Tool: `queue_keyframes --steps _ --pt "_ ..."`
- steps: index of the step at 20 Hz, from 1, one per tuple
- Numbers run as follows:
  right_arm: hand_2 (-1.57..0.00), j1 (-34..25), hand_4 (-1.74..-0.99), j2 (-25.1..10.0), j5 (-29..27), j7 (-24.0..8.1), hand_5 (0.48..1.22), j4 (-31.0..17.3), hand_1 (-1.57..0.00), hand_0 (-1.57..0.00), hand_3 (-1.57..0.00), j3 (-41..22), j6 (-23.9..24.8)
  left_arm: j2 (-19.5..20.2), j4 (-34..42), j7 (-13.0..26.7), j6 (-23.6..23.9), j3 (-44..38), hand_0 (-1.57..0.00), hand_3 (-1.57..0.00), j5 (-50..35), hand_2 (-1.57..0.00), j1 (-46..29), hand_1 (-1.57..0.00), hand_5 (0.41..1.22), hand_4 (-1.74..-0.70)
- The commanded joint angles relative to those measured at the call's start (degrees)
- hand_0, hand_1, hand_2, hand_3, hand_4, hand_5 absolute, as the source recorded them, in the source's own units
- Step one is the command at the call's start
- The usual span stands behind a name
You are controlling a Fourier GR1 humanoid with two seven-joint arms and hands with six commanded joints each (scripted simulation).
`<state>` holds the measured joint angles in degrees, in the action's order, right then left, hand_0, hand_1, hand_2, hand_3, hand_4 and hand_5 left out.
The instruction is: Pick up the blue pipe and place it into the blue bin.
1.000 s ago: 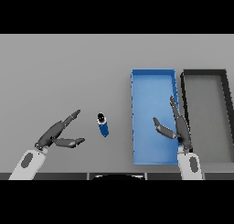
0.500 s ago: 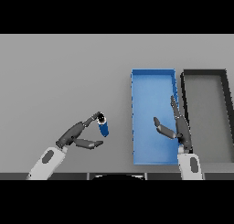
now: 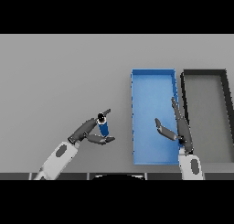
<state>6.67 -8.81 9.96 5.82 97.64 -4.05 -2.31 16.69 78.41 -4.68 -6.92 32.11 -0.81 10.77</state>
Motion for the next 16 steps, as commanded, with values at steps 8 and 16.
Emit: queue_keyframes --steps 8,16 --pt "0.0 0.75 -1.22 0.03 0.1 0.47 0.656 0.87 0.0 0.0 0.0 -0.25 -0.09 -6.43 -2.91 -4.17 -0.8 -1.3 -0.36 -0.74 -4.98 -0.69 -0.08 -0.55 0.832 -1.37" --pt "0.0 -0.19 -1.221 0.02 -1.46 -0.25 0.638 -0.18 0.0 0.0 0.0 0.29 -1.03 -7.5 0.0 -5.91 1.57 0.52 -1.37 -1.42 -1.96 -1.42 -1.92 -1.4 1.156 -1.5"
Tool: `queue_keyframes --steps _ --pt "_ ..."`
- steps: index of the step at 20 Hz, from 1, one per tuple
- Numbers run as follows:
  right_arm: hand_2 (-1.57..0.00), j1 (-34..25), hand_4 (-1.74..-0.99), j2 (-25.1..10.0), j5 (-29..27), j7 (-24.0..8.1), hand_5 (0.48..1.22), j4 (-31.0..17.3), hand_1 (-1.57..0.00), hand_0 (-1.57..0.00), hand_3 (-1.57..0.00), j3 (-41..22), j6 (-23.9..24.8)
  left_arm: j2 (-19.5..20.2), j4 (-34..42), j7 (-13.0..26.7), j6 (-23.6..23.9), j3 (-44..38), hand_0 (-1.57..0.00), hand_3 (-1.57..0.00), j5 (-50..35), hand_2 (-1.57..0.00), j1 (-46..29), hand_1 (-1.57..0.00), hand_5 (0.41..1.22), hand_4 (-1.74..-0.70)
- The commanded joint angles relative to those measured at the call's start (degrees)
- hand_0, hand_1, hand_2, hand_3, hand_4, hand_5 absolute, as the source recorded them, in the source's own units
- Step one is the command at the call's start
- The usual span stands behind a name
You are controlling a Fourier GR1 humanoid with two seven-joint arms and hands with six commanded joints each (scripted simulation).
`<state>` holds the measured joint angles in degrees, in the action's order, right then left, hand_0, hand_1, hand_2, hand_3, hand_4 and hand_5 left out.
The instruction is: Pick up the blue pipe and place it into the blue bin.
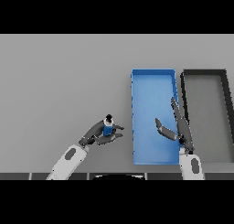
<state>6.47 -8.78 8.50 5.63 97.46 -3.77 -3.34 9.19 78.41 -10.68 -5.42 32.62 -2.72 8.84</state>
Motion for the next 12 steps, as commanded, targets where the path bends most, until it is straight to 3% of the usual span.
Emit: queue_keyframes --steps 1,6,12 --pt "0.0 -0.1 -1.22 -0.06 -0.01 -0.3 0.635 0.05 0.0 0.0 0.0 -0.03 -0.07 -0.32 0.08 -0.64 0.14 -0.19 -1.41 -1.45 0.26 -1.45 0.05 -1.43 1.169 -1.49" --pt "0.0 -0.9 -1.226 -0.32 -0.09 -0.92 0.636 -0.04 0.0 0.0 0.0 0.41 0.16 -1.6 4.5 -1.03 -0.38 -2.02 -1.52 -1.53 -0.26 -1.53 2.28 -1.53 1.204 -1.47" --pt "0.0 -0.7 -1.176 -0.25 1.97 -0.21 0.643 -0.84 0.0 0.0 0.0 -0.12 1.09 -3.24 10.8 2.83 -2.28 -1.65 -1.56 -1.56 -0.18 -1.56 4.46 -1.56 1.217 -1.47"
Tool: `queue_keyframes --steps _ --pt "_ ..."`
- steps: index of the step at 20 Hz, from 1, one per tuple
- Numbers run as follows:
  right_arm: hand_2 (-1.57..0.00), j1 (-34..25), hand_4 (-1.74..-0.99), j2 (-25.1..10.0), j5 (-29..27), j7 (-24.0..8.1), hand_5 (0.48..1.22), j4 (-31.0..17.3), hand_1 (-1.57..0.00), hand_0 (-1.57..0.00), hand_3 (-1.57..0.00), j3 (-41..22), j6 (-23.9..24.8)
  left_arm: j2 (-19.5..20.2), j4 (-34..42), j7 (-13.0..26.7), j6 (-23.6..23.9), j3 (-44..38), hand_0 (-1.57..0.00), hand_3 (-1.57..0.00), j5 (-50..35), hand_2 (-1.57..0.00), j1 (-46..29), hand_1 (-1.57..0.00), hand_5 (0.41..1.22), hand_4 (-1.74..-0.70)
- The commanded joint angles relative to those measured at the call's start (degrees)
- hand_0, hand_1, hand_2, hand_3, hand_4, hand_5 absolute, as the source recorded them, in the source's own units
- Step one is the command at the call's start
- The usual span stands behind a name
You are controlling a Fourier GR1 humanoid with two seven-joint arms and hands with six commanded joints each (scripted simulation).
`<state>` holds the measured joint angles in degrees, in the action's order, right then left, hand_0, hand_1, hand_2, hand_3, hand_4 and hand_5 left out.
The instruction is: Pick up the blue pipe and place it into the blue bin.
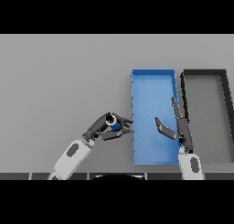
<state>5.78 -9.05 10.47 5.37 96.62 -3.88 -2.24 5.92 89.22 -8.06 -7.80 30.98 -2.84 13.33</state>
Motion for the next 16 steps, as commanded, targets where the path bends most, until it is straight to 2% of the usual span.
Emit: queue_keyframes --steps 1,5,9,12,13,14,15,16 --pt "0.0 0.4 -1.17 -0.32 -0.08 0.97 0.644 0.15 0.0 0.0 0.0 0.07 -0.27 -0.42 0.76 1.79 -0.08 -0.12 -1.56 -1.56 0.08 -1.56 1.19 -1.56 1.217 -1.47" --pt "0.0 0.01 -1.151 -0.2 0.06 0.88 0.643 0.39 0.0 0.0 0.0 0.09 0.05 -1.01 2.1 4.87 -1.33 -0.07 -1.57 -1.57 0.76 -1.57 1.05 -1.57 1.22 -1.47" --pt "0.0 2.93 -1.138 -0.1 2.22 0.44 0.643 3.81 0.0 0.0 0.0 -0.23 2.19 -1.56 1.16 4.51 -2.43 -0.98 -1.57 -1.57 1.45 -1.57 0.39 -1.57 1.22 -1.47" --pt "0.0 5.84 -1.191 -0.05 3.8 -0.59 0.642 6.74 0.0 0.0 0.0 -0.28 3.73 -2.26 1.52 5.02 -2.97 -0.84 -1.57 -1.57 2.59 -1.57 0.4 -1.57 1.22 -1.47" --pt "0.0 5.33 -1.184 -0.74 3.38 -1.3 0.642 7.42 0.0 0.0 0.0 0.37 3.69 -2.04 1.68 4.78 -3.39 -1.14 -1.57 -1.57 2.68 -1.57 0.23 -1.57 1.22 -1.47" --pt "-0.02 5.93 -1.187 -0.63 2.83 -0.18 0.642 8.71 0.0 0.0 0.0 0.09 3.28 -2.19 1.78 5.16 -3.69 -1.62 -1.57 -1.57 2.36 -1.57 0.36 -1.57 1.22 -1.47" --pt "-0.04 5.95 -1.195 -0.24 -0.95 1.74 0.648 10.1 0.0 0.0 0.0 0.08 0.9 -2.42 1.48 5.2 -3.96 -1.33 -1.57 -1.57 2.91 -1.57 0.01 -1.57 1.221 -1.47" --pt "-0.07 6.21 -1.198 -0.57 -5.51 2.12 0.641 11.81 -0.01 0.0 0.0 0.2 -2.36 -2.49 1.75 5.23 -4.27 -1.86 -1.57 -1.57 2.8 -1.57 0.44 -1.57 1.221 -1.47"
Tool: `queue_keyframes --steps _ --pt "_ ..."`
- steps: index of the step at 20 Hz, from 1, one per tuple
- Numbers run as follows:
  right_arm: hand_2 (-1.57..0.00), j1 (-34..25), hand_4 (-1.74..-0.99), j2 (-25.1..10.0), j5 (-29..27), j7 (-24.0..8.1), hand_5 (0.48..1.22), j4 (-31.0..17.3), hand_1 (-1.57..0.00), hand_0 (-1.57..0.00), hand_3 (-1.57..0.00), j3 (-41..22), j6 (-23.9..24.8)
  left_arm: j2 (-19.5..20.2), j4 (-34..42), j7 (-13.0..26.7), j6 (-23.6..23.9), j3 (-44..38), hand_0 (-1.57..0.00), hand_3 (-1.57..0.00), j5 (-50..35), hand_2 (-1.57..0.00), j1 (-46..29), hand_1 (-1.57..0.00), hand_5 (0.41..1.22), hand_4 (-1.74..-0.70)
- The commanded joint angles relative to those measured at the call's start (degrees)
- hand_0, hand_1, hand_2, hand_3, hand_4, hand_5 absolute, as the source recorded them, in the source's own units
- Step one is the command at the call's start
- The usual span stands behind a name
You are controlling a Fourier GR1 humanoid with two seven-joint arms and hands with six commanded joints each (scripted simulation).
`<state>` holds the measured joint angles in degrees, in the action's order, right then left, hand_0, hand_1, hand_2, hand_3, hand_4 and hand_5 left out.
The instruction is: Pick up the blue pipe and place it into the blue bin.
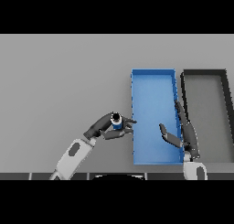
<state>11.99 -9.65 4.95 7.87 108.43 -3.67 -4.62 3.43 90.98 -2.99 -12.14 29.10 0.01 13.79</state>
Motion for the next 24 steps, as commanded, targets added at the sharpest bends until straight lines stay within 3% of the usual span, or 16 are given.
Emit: queue_keyframes --steps 1,7,11,18,24 --pt "-0.09 -0.89 -1.202 -0.78 -4.14 -2.62 0.624 1.75 -0.02 0.0 0.0 -0.45 -3.33 0.01 0.26 -0.43 -0.28 -0.38 -1.57 -1.57 -0.36 -1.57 -0.36 -1.57 1.221 -1.47" --pt "-0.11 -12.24 -1.247 -9.22 -20.92 -18.29 0.568 7.56 -0.01 0.0 0.0 -2.0 -14.36 -1.11 1.17 -0.05 -1.46 -0.27 -1.57 -1.57 1.2 -1.57 -1.81 -1.57 1.221 -1.47" --pt "-0.08 -19.53 -1.281 -11.54 -21.23 -24.07 0.558 10.82 0.0 0.0 0.0 -6.6 -16.31 -1.37 0.72 0.78 -2.46 -1.59 -1.57 -1.57 1.74 -1.57 -1.08 -1.57 1.221 -1.47" --pt "-0.04 -30.09 -1.282 -8.79 -23.47 -31.04 0.555 8.33 0.0 0.0 0.0 -13.43 -18.99 -2.83 -0.8 -0.61 -4.39 -3.25 -1.57 -1.57 2.83 -1.57 -0.49 -1.57 1.221 -1.47" --pt "-0.07 -38.79 -1.209 -5.78 -21.97 -33.25 0.534 3.31 -0.02 -0.01 0.0 -16.49 -20.89 -4.12 -0.29 1.0 -6.88 -3.93 -1.57 -1.57 2.35 -1.57 -1.35 -1.57 1.221 -1.47"
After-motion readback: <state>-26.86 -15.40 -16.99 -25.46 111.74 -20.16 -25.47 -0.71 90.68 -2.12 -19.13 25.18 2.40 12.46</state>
